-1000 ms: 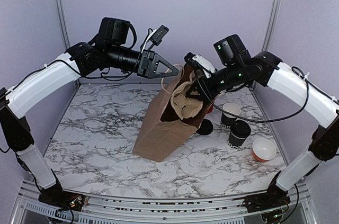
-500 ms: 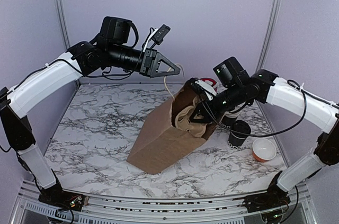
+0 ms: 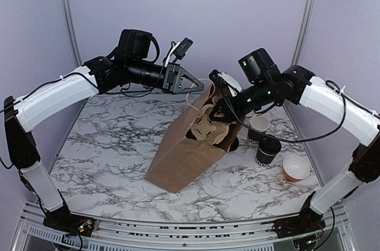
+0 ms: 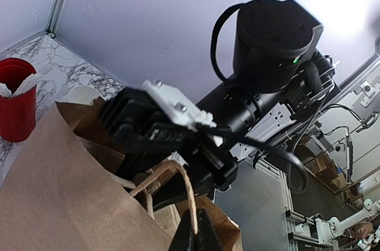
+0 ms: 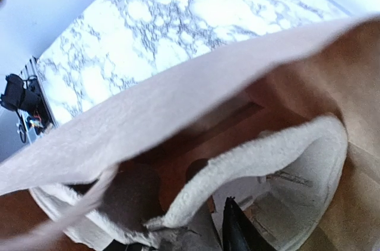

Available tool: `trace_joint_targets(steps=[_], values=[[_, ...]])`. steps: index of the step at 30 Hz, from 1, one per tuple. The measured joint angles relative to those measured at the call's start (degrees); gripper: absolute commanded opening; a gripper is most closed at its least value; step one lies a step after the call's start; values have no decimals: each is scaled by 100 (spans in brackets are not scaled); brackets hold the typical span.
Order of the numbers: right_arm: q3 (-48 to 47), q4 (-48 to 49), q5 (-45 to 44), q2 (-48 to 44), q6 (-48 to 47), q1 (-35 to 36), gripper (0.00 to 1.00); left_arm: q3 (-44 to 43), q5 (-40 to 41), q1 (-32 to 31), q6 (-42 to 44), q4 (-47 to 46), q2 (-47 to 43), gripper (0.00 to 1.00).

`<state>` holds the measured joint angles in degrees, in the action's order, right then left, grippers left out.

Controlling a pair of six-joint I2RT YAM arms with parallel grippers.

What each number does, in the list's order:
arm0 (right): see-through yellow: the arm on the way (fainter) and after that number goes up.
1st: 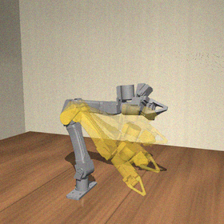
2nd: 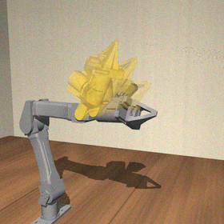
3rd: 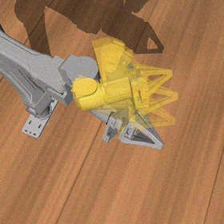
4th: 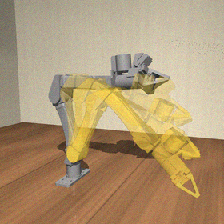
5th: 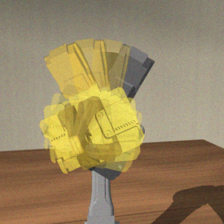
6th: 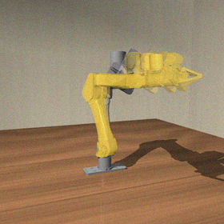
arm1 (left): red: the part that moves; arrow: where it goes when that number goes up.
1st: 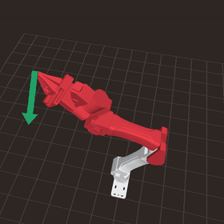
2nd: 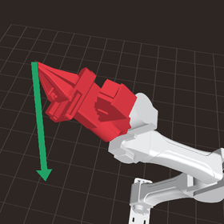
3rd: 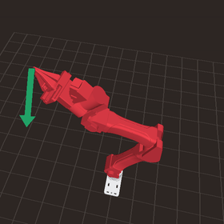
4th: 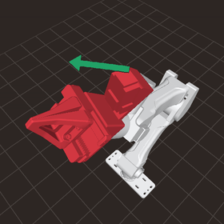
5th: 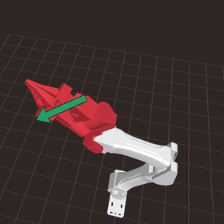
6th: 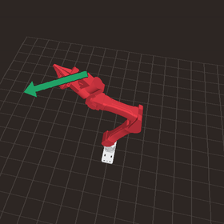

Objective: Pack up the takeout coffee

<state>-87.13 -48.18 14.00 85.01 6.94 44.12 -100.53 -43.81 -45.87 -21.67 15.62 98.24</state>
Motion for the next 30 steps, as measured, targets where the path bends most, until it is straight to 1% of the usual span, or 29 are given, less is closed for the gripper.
trace_joint_targets(steps=[3,6,14,20,25,30], values=[[-409,-151,-55,83,37,0,39,120,28,0,9,-28,-76,0],[-599,-299,-109,105,57,9,39,186,37,7,20,-76,-188,0],[-614,-417,-232,358,195,72,38,483,22,15,13,-391,-431,0],[-793,-529,-391,651,323,96,38,826,7,39,-48,-680,-505,0],[-763,-568,-584,706,291,313,37,1220,208,175,-280,-1010,-732,0],[-555,-527,-822,713,181,599,36,1832,538,509,-748,-1554,-1134,0]])
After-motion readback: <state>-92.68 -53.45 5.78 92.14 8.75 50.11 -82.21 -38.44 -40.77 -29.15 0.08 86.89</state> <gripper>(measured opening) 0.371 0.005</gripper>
